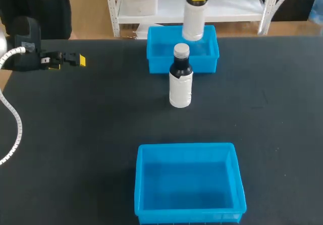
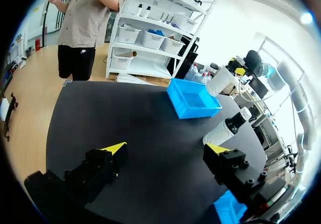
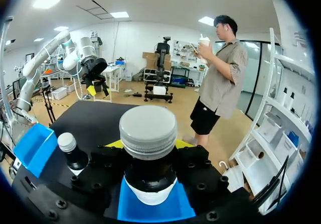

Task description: Pick up the bottle, and place it in the far bin if it is heavy, or in the near bin if it is light.

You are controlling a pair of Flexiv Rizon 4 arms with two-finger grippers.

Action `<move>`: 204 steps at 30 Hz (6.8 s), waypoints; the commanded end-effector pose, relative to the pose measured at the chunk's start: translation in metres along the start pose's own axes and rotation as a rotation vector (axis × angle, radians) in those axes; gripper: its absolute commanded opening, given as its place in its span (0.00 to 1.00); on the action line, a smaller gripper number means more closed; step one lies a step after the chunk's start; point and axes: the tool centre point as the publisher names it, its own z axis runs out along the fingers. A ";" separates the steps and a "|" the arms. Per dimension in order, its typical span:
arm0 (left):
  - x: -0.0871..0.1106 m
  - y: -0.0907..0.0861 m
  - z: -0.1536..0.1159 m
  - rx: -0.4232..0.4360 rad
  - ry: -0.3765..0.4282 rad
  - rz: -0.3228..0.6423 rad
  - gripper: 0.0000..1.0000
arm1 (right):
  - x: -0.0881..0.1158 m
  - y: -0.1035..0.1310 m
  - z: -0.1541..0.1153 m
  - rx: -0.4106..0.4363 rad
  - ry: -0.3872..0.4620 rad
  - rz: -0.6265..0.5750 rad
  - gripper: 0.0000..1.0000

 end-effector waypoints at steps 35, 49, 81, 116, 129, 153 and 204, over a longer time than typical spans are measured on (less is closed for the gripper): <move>0.000 0.000 0.000 0.000 0.000 0.000 1.00 | 0.042 -0.027 0.107 -0.448 -0.043 0.074 0.00; 0.000 0.000 0.000 0.000 0.000 0.000 1.00 | 0.050 -0.025 0.117 -0.468 -0.043 0.101 0.00; 0.000 0.000 0.000 0.000 0.000 0.000 1.00 | 0.060 -0.021 0.042 -0.365 -0.001 0.162 1.00; 0.000 0.000 0.000 0.000 0.000 0.000 1.00 | 0.095 0.094 -0.176 0.052 0.115 0.189 1.00; 0.000 0.000 0.000 0.000 0.000 0.000 1.00 | 0.103 0.130 -0.112 -0.001 0.122 0.180 1.00; 0.000 0.000 0.000 0.000 0.000 0.000 1.00 | 0.081 0.159 0.011 -0.231 0.056 0.135 1.00; 0.000 0.000 0.000 0.000 0.000 0.000 1.00 | 0.067 0.181 0.067 -0.242 0.046 0.228 0.84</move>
